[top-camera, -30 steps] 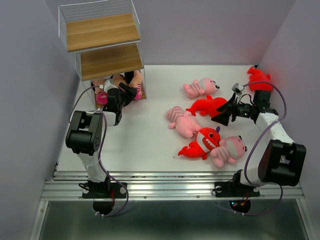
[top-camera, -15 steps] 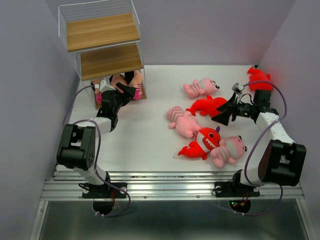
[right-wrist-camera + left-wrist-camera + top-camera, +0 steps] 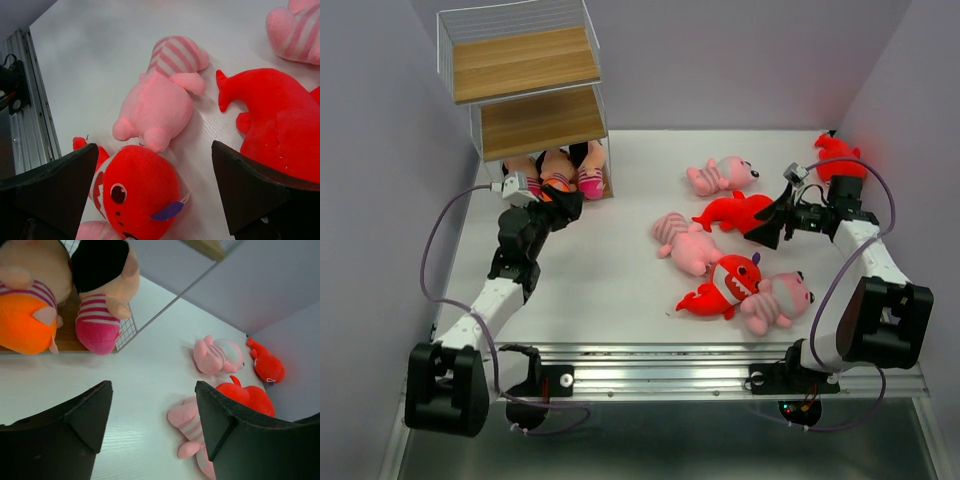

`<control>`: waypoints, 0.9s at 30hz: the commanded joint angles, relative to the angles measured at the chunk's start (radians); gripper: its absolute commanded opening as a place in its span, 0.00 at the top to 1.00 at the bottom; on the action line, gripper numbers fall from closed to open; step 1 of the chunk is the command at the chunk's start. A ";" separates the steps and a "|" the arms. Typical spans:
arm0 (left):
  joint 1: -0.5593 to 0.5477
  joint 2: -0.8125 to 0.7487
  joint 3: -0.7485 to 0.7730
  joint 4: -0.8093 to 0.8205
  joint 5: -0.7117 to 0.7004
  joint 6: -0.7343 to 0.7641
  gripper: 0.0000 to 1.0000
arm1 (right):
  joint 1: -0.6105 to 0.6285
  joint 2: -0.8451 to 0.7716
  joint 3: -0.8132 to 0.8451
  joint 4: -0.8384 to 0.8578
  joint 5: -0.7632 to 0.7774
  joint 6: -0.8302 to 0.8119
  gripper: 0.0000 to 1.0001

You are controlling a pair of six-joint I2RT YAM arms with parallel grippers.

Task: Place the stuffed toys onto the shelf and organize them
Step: Place the stuffed toy onto shelf, then grab a stuffed toy with the right arm

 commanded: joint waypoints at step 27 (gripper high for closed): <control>0.008 -0.791 0.209 -0.836 -0.016 0.300 0.01 | 0.385 0.312 0.522 -0.268 1.135 -0.088 0.00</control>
